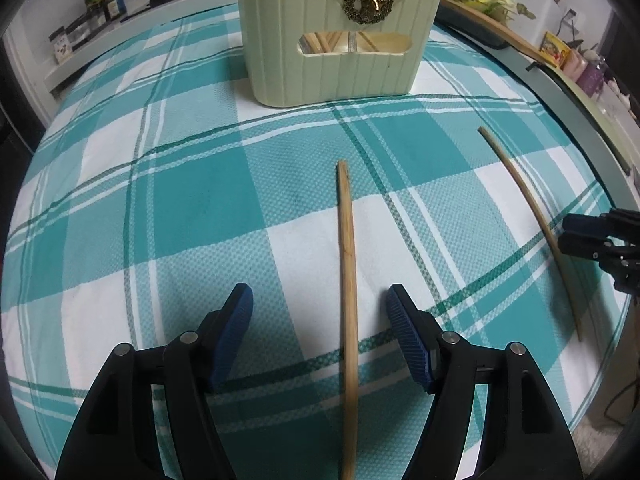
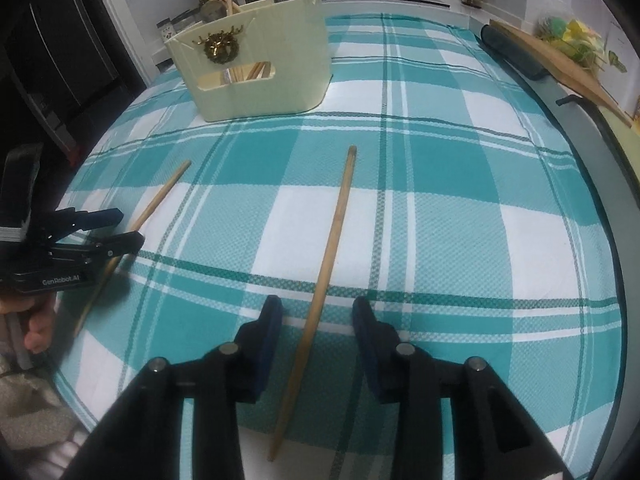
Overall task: Organize utensils
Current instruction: 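Lift both chopsticks, lower them into the cream holder and open both grippers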
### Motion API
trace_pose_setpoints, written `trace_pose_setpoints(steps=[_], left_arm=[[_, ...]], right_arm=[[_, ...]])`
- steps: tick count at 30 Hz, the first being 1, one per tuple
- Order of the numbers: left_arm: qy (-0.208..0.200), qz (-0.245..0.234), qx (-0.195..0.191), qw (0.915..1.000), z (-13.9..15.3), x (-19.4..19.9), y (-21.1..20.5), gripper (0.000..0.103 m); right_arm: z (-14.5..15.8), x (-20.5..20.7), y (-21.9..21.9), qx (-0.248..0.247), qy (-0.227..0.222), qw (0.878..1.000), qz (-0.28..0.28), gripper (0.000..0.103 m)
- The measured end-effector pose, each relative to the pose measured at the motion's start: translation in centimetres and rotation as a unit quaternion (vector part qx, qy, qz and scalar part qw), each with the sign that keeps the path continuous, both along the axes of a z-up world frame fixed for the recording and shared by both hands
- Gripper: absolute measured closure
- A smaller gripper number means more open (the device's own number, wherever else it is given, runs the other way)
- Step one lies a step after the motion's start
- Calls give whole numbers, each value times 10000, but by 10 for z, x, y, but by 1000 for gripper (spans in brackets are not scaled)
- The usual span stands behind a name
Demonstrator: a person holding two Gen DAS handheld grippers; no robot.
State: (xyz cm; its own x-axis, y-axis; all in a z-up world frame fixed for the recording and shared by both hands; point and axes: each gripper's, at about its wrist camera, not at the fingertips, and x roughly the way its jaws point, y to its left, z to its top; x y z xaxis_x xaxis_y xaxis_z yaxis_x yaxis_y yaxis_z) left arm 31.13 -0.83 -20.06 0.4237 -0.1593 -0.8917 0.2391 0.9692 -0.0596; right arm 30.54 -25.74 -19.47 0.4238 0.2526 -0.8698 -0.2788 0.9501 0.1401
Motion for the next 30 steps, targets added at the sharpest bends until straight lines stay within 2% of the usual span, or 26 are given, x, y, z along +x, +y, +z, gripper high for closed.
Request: trace_pose_setpoints(steps=[3,5,7,9,12,13,14,15,19,22,25,30], left_arm=[[71,-67,69,9999,0,10,-4,32],[100,-94,112,9998,0,15,-6,36],[103,-159,181,9997,0,21,-12,47],[116,-258,249,9993,1,29,-19,56],[150,-405,350,9985,2,40,-31,74],[163,-449,327,9983,2,43,-34,87],[188,-487,271,9983,3,44,-35,92],[188,-492,226,9984,3,45,-35,97],[-31,-304,31,9995,9,43,-27,98],[-449,-178,-265,9985,35,35,-16,98],[-843,-36,-543,9950,69,26,-3,98],[-1374,53,-923,9862,121,3,15,98]], right_arm=[[-6,19,3,-36,234,9997,76,66],[-13,32,10,-191,253,9993,220,66],[-14,44,17,-326,85,9991,274,67],[-14,60,24,-388,26,9990,224,74],[-13,88,32,-276,-37,9995,112,77],[-14,98,36,-308,-15,9995,92,80],[-13,104,38,-368,-35,9993,61,90],[-13,111,39,-407,-44,9992,6,95],[-13,124,31,-91,-1,9999,-117,96],[-4,119,21,347,-145,9991,-220,96],[24,101,17,666,-551,9961,-201,96],[90,61,20,1066,-1345,9851,-59,96]])
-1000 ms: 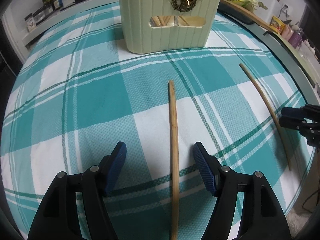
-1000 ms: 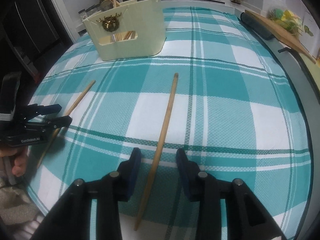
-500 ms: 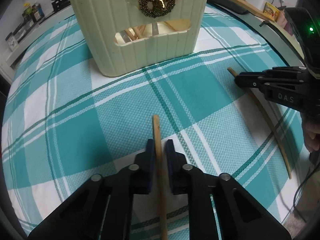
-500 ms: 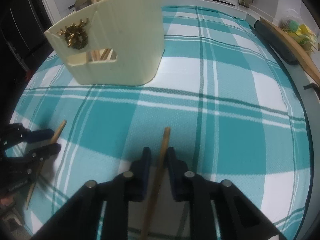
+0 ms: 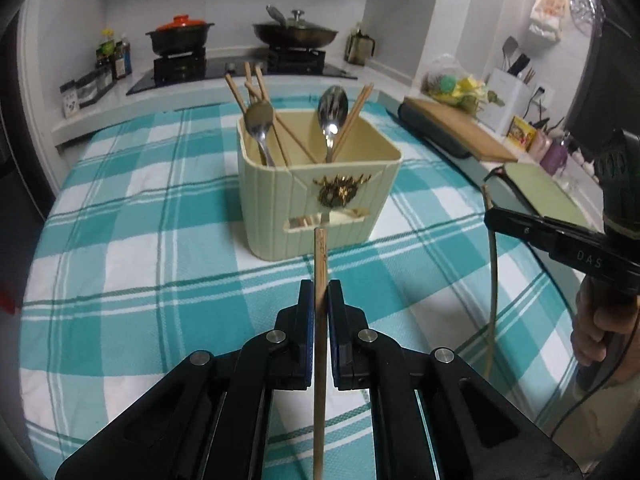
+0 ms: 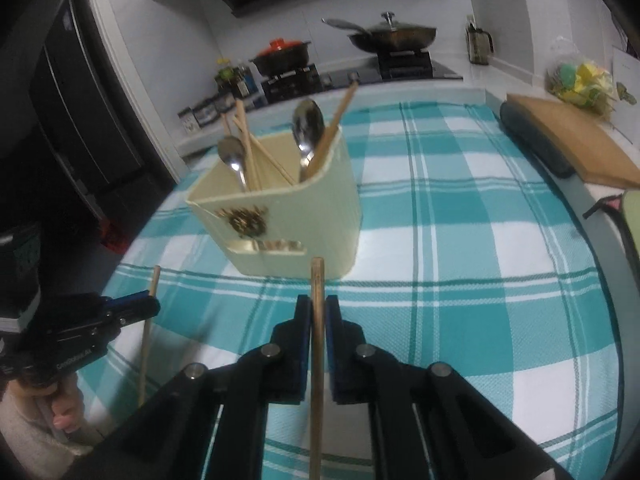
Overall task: Organize utensils
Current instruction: 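Lift both chopsticks, lower them into the cream holder and open both grippers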
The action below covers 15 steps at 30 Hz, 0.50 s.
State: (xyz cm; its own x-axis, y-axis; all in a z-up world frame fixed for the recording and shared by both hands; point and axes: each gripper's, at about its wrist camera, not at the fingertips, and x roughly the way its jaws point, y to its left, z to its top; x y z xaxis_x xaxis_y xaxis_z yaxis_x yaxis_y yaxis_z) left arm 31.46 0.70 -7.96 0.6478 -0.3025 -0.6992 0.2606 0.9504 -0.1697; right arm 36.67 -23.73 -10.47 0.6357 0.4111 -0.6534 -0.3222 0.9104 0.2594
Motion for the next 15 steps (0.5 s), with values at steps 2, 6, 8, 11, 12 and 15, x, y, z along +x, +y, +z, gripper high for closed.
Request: trace_pose_setpoints(steps=[2,6,8,11,12,15], left_arm=[[-227,28,-135,9996,18,-13,5,98],[-595,77,-396,9974,44,-35,12,98],[-762,99,-496,9958,53,-45,14,98],[-1042,141,-551,9929,66,-58,16,98],[-1085,142,-562,9924,68,-60,17,98],[-1132,137,-657,9913,75,-66,20,98]], right_arm=[[24,-20,3,83,-303,9995,79,96],[58,-55,7,111,-830,9964,107,96],[68,-70,9,73,-1085,9941,41,96],[78,-88,11,42,-1451,9894,-70,96],[81,-94,11,60,-1615,9868,-90,96],[90,-105,13,108,-1912,9814,-101,96]])
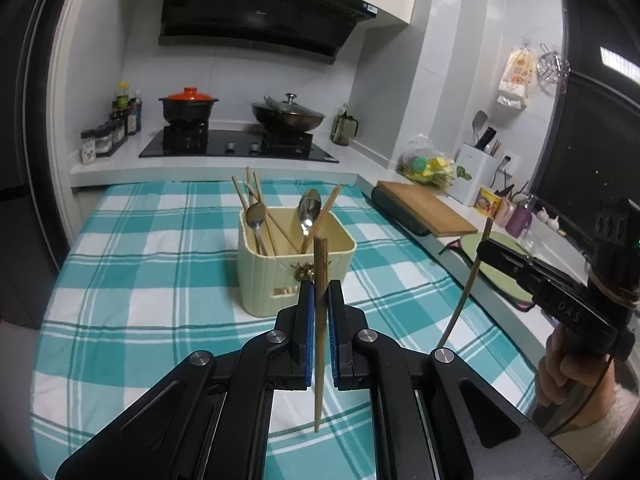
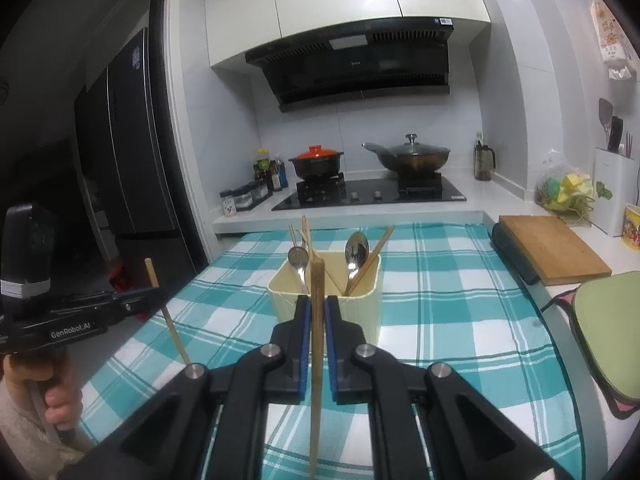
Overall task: Organize utensils
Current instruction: 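Lift both chopsticks, lower them into the cream holder and open both grippers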
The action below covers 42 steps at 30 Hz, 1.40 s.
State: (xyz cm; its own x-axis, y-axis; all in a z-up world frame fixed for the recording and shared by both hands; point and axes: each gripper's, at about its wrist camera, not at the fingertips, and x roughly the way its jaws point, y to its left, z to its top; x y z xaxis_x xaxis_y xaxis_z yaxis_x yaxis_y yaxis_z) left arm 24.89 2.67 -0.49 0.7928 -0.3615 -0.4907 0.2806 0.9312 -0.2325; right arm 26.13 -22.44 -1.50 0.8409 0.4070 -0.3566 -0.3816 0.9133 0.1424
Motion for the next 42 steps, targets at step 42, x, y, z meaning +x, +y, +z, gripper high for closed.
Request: trace_pose_setpoints(steps=[42], left_arm=[[47,393,-86,9992,31,229,-10,98]], right_arm=[[46,235,43,-89,38,9999,143,96]])
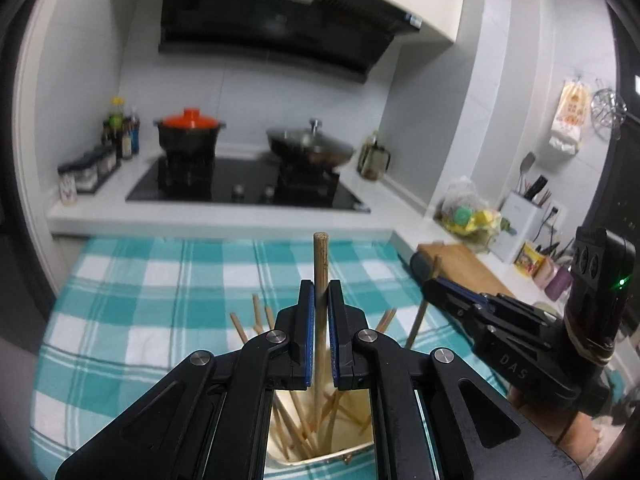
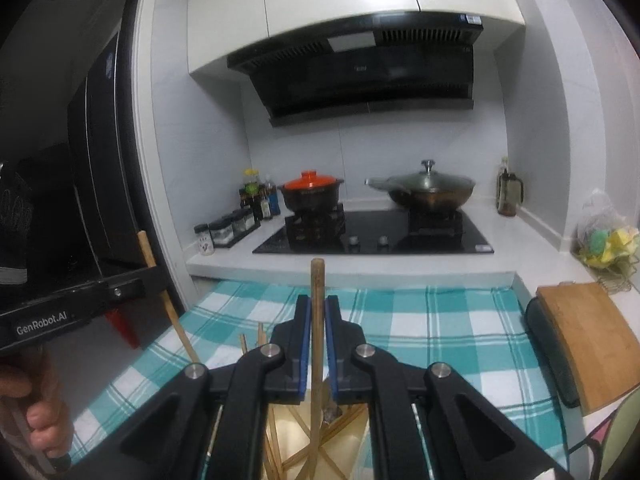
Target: Organize utensils
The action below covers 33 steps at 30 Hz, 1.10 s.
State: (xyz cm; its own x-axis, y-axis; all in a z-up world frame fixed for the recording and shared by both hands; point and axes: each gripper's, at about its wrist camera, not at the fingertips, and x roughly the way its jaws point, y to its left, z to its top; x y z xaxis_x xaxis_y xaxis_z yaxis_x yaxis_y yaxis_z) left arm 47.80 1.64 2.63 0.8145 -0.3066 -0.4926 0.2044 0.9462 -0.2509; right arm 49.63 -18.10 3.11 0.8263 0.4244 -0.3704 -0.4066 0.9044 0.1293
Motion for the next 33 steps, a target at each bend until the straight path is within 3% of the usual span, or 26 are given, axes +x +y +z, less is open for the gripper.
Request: trace_pose_setpoints(steps=[6,8,10,11,17,20,24,29,33], left_arm=[[627,-44,116,9980,-48,25,-8,97],[742,47,165,9971,-52,27,-6,89],[769,194,201,9967,-49,23,0,41],[670,283,253,9970,-44,17,4,33],[195,768,991,9919,-20,-38,13,5],[-137,1073,1391,9844,-19,-76,11,1],[-363,1350,1548,9780,-23,-128,2,0],[-403,1311,1392,9807,-26,-179,-10,0],[-275,1328,1327,9818,-25,-206,-13,0]], right_arm=[[-51,29,14,-155,905,9952,328,95],[-62,38,18,-148,1183,9921,401,92],[-68,46,17,-14,1404,9893,401,64],[-67,46,15,66,1452,9888,348,48],[-40,16,-7,65,1037,9946,49,43],[-27,-13,-19,56,775,9970,-71,29],[-19,-64,-26,-175,511,9984,-159,15],[-19,-133,-23,-436,38,9979,-478,15],[-28,-162,-25,-329,237,9980,-479,13]])
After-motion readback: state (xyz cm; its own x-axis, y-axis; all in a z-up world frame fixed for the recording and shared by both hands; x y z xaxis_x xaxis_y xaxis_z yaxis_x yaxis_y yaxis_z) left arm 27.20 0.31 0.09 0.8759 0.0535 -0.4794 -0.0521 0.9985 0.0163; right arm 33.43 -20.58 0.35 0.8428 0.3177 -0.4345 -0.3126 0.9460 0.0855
